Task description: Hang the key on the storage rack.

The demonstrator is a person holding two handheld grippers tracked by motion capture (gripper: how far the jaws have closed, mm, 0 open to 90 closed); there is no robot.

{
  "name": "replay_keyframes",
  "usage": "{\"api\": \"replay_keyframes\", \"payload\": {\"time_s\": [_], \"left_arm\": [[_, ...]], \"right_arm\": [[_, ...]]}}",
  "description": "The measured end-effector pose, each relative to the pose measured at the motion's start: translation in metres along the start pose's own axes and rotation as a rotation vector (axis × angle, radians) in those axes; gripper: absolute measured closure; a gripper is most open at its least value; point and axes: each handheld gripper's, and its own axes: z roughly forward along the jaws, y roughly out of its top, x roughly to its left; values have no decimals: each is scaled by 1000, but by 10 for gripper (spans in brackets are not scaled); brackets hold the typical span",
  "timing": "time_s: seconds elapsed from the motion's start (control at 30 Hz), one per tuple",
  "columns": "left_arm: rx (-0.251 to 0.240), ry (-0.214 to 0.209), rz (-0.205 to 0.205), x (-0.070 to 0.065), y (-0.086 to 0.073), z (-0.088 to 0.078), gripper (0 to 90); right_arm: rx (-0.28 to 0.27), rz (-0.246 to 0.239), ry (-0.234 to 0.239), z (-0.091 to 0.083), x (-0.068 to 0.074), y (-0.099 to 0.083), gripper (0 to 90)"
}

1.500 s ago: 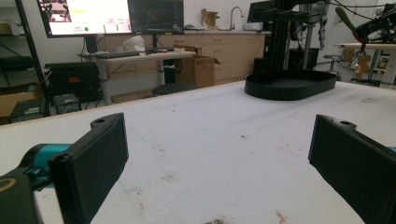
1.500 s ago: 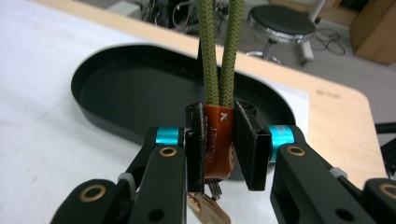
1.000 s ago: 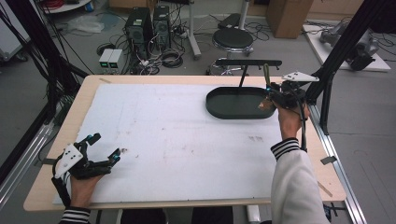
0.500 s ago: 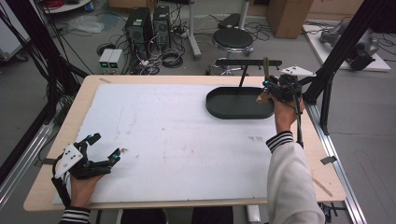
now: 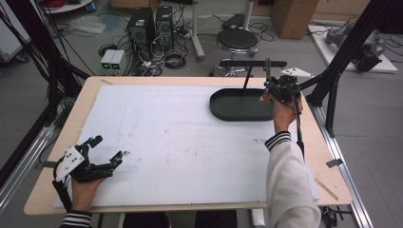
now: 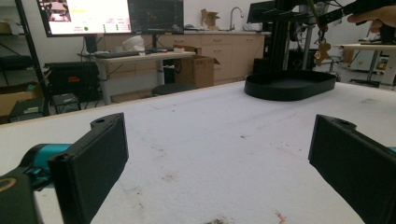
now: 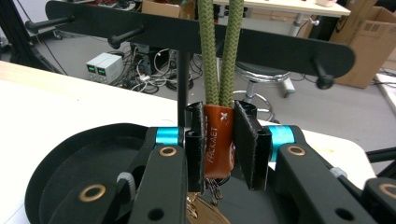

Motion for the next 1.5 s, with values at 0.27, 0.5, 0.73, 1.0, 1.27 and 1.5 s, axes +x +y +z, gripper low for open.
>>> {"api": "replay_keyframes", "payload": {"time_s": [0.27, 0.5, 0.73, 1.0, 1.27, 1.5], "left_arm": [[0, 1, 0, 0, 0, 0, 52], [0, -1, 0, 0, 0, 0, 52], [0, -1, 0, 0, 0, 0, 52], [-2, 1, 0, 0, 0, 0, 52], [-2, 1, -2, 0, 0, 0, 52], [-4, 1, -1, 0, 0, 0, 52]], "right_arm": [[35, -11, -11, 8, 3, -4, 745], [53, -11, -12, 14, 4, -6, 745], [67, -12, -7, 20, 5, -10, 745], [79, 3, -7, 28, 6, -14, 745], [76, 30, -2, 37, 4, -19, 745], [71, 46, 0, 40, 2, -21, 745]]}}
